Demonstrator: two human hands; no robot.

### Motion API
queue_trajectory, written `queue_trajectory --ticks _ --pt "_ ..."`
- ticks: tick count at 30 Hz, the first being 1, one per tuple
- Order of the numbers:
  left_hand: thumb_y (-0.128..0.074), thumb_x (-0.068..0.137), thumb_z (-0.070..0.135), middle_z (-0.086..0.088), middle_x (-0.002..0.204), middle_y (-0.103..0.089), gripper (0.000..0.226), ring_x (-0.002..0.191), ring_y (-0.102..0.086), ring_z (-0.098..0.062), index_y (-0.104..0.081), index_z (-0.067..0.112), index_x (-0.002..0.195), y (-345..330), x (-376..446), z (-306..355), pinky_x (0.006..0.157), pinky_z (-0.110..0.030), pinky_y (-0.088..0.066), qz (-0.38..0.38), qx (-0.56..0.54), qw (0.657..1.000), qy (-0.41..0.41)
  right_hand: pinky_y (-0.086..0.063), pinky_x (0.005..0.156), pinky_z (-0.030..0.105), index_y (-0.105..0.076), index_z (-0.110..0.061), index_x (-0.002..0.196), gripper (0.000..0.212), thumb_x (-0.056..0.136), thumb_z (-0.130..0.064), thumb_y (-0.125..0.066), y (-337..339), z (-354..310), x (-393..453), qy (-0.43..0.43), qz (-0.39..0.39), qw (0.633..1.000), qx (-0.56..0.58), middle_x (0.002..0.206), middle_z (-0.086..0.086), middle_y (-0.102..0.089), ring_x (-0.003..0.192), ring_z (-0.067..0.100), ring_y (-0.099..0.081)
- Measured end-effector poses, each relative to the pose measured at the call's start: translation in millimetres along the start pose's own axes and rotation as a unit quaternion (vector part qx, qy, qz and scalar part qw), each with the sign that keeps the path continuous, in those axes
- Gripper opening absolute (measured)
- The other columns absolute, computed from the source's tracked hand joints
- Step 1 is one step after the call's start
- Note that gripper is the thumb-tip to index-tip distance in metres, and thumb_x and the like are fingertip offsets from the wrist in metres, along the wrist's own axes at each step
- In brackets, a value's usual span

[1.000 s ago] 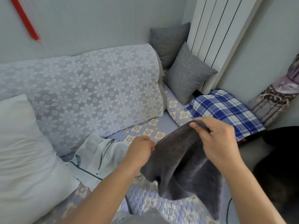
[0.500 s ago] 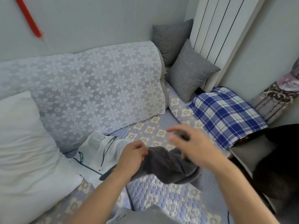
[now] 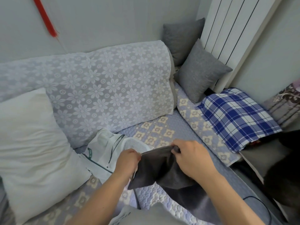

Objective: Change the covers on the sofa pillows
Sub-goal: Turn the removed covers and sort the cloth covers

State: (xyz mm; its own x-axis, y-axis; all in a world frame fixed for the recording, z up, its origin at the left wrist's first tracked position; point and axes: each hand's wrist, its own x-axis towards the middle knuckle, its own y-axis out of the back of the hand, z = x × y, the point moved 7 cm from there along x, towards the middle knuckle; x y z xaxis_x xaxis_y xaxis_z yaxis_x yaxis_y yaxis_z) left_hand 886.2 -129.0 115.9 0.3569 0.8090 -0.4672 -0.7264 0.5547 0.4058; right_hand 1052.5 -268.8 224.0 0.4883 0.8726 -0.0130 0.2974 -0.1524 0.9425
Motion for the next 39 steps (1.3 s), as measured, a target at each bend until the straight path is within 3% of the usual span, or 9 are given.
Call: queue_trajectory --ticks 6,10,14,18,21,25,29,33,39 --pt "-0.06 0.087 0.007 -0.005 0.063 -0.063 0.02 0.064 -0.057 -0.025 -0.068 0.012 0.07 31 18 -35 0.061 -0.033 -0.039 0.067 0.022 0.997 0.019 -0.051 0.072 0.037 -0.065 -0.036 0.099 0.013 0.097 -0.028 -0.055 37 47 -1 -0.11 0.025 0.994 0.014 0.096 -0.003 -0.067 0.089 0.024 -0.06" --pt "-0.057 0.096 0.019 0.002 0.095 -0.061 0.008 0.09 -0.059 -0.022 -0.062 0.02 0.089 33 11 -28 0.082 -0.038 -0.05 0.071 0.147 0.983 -0.089 -0.042 0.072 0.029 -0.065 -0.037 0.102 0.012 0.099 -0.028 -0.059 33 39 -5 -0.038 -0.069 0.996 0.04 0.088 -0.016 -0.061 0.084 0.011 -0.054" --pt "-0.072 0.081 0.038 0.02 0.142 -0.028 0.074 0.132 -0.025 -0.001 -0.037 0.044 0.146 -4 -8 -3 0.115 -0.029 -0.024 -0.085 0.256 0.93 -0.251 -0.042 0.072 0.015 -0.067 -0.035 0.098 0.012 0.099 -0.025 -0.061 36 21 -10 0.028 -0.136 0.986 0.094 0.086 -0.025 -0.063 0.085 -0.003 -0.057" --pt "-0.059 0.091 0.044 0.014 0.087 -0.064 0.019 0.083 -0.059 -0.003 -0.062 0.027 0.083 -25 -16 20 0.076 -0.029 -0.046 -0.086 0.22 0.925 -0.298 -0.048 0.075 0.015 -0.07 -0.034 0.095 0.012 0.098 -0.025 -0.063 55 19 -8 0.024 -0.112 0.977 0.179 0.087 -0.021 -0.069 0.085 -0.004 -0.062" --pt "-0.058 0.1 0.032 0.006 0.073 -0.068 0.026 0.073 -0.065 -0.012 -0.062 0.021 0.076 9 17 -1 0.067 -0.032 -0.048 -0.031 0.171 0.966 -0.192 -0.057 0.066 0.027 -0.07 -0.032 0.099 0.014 0.101 -0.028 -0.057 50 76 2 -0.117 -0.058 0.968 0.216 0.08 -0.016 -0.071 0.066 0.003 -0.069" --pt "-0.069 0.09 0.047 0.002 0.068 -0.066 0.036 0.073 -0.065 -0.022 -0.061 0.019 0.068 84 61 -34 0.063 -0.034 -0.043 0.03 0.325 0.94 -0.096 -0.05 0.088 0.043 -0.064 0.0 0.109 0.046 0.104 -0.042 -0.046 30 186 0 -0.397 0.056 0.886 0.234 0.097 0.007 -0.066 0.086 0.027 -0.063" --pt "-0.075 0.082 0.054 0.004 0.079 -0.074 0.034 0.08 -0.069 -0.016 -0.072 0.021 0.079 101 81 -41 0.071 -0.031 -0.05 -0.055 0.384 0.921 -0.04 -0.046 0.089 0.043 -0.061 0.001 0.114 0.064 0.099 -0.059 -0.042 -14 199 -9 -0.472 0.092 0.829 0.286 0.097 0.014 -0.061 0.093 0.033 -0.057" --pt "-0.074 0.09 0.04 -0.009 0.109 -0.077 0.036 0.099 -0.075 -0.022 -0.074 0.013 0.115 76 43 -46 0.089 -0.033 -0.058 -0.281 0.18 0.933 0.135 -0.048 0.09 0.044 -0.055 -0.002 0.118 0.076 0.085 -0.07 -0.06 -55 185 -11 -0.506 -0.004 0.768 0.393 0.11 0.012 -0.06 0.1 0.035 -0.058" --pt "-0.068 0.094 0.038 -0.019 0.106 -0.075 0.043 0.081 -0.074 -0.027 -0.072 0.0 0.114 74 30 -39 0.077 -0.036 -0.056 -0.184 -0.093 0.955 0.211 -0.062 0.072 0.048 -0.063 0.001 0.101 0.042 0.088 -0.039 -0.071 -69 174 -17 -0.483 -0.065 0.585 0.648 0.096 0.019 -0.072 0.091 0.034 -0.069"
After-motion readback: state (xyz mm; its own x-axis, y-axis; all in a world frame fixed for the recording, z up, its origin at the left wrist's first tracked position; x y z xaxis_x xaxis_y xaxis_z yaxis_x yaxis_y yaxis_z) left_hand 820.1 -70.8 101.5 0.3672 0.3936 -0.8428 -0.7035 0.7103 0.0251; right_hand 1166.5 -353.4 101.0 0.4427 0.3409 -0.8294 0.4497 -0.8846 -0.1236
